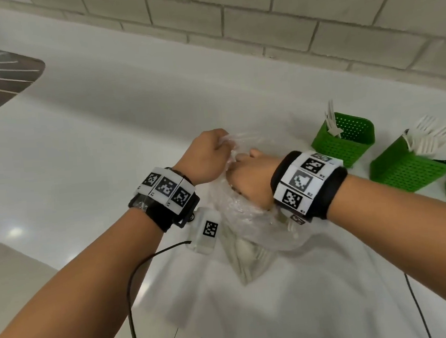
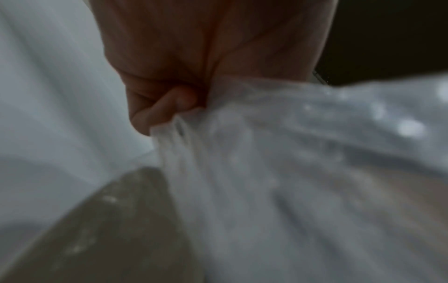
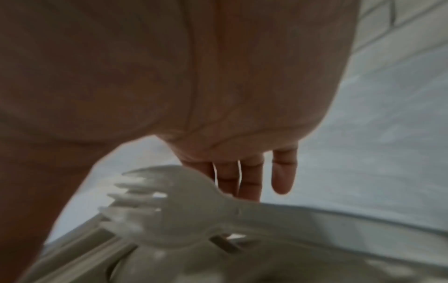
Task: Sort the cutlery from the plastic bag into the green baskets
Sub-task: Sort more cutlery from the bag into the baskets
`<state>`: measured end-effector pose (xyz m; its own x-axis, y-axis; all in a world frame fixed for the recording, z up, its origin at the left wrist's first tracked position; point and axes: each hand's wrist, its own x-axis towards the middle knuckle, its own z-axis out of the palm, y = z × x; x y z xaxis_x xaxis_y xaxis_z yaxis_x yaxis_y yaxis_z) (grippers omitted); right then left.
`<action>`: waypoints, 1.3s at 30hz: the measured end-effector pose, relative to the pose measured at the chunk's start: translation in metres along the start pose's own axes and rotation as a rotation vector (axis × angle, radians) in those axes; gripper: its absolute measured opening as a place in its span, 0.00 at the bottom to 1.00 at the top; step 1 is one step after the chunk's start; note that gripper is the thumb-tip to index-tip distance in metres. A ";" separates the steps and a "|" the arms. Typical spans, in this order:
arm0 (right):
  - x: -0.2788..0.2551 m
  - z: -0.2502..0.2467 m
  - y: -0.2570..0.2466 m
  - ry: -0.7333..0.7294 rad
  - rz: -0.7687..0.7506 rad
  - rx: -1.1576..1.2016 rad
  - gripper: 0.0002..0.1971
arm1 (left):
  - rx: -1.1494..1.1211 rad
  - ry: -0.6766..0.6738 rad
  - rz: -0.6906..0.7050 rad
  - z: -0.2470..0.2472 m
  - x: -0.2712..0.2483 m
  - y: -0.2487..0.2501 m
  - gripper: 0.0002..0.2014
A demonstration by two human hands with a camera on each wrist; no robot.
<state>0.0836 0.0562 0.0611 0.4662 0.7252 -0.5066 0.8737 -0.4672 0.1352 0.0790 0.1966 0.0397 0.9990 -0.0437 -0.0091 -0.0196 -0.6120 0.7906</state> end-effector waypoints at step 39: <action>-0.069 0.007 0.052 0.902 0.066 1.228 0.14 | 0.326 -0.008 0.099 -0.023 -0.010 -0.015 0.12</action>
<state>0.0959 -0.0218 0.0973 0.8219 0.5314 0.2054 0.4083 -0.2980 -0.8628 0.0699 0.2244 0.0415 0.9913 -0.1212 0.0521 -0.1298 -0.8246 0.5507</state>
